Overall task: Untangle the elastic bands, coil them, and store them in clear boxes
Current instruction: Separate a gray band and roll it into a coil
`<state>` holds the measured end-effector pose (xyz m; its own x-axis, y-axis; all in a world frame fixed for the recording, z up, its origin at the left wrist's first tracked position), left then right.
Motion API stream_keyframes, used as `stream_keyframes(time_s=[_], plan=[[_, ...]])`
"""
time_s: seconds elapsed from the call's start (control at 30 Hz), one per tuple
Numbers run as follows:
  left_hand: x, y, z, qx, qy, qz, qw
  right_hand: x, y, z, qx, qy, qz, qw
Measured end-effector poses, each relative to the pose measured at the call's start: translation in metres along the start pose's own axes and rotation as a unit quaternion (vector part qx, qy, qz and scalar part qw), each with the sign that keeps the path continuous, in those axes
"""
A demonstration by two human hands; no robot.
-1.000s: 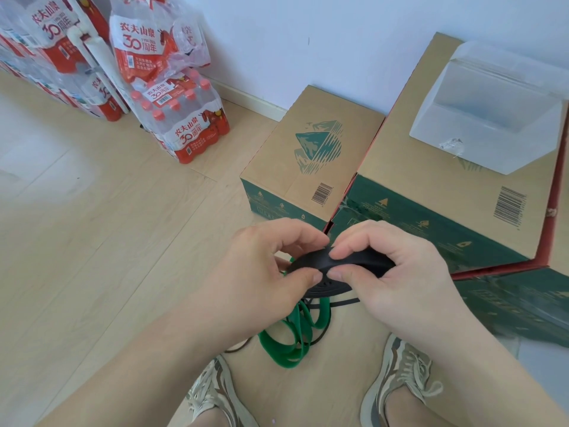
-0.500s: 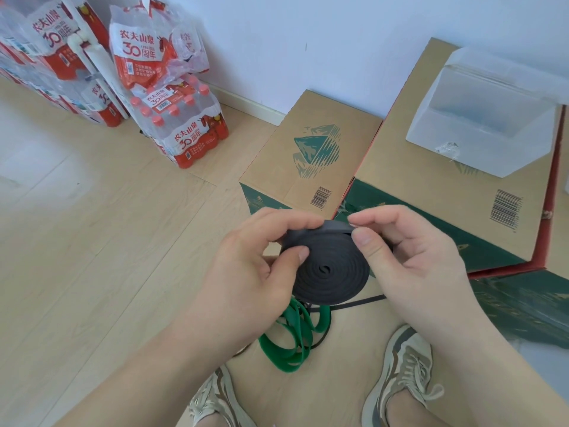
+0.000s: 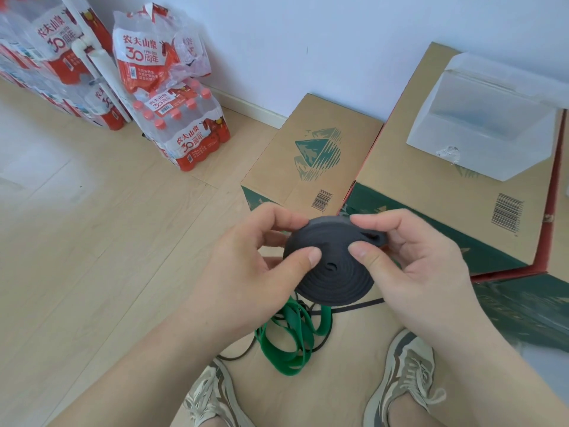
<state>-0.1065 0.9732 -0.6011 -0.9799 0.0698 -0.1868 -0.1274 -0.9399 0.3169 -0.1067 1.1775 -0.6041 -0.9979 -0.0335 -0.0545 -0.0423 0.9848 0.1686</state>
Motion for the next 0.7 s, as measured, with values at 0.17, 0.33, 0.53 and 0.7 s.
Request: stream_keyframes(time_s=[0.17,0.33,0.53,0.7], plan=[[0.001,-0.001,0.0,0.031,-0.01,-0.026,0.999,-0.002,-0.004,0.0,-0.045,0.011,-0.048,0.998],[0.0,-0.002,-0.002,-0.004,-0.006,-0.062,0.998,-0.002,-0.004,-0.005,-0.011,0.022,-0.058,0.998],[0.0,-0.007,0.0,0.012,-0.015,-0.096,0.995,-0.002,-0.002,-0.001,-0.014,-0.014,-0.058,0.998],[-0.001,-0.01,0.006,0.097,-0.062,-0.084,0.99,-0.004,-0.006,-0.005,-0.041,-0.015,-0.074,0.996]])
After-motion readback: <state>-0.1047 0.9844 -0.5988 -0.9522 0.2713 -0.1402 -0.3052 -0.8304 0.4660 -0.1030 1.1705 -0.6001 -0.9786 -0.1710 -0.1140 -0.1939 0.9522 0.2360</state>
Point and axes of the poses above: each hand's wrist, its own x-axis towards the middle knuckle, its own y-axis out of the back of the hand, z = x × y, the point moved 4 cm from there along x, towards the middle knuckle, and after that the axes turned 5 degrees about x, right-handed, at the moved point
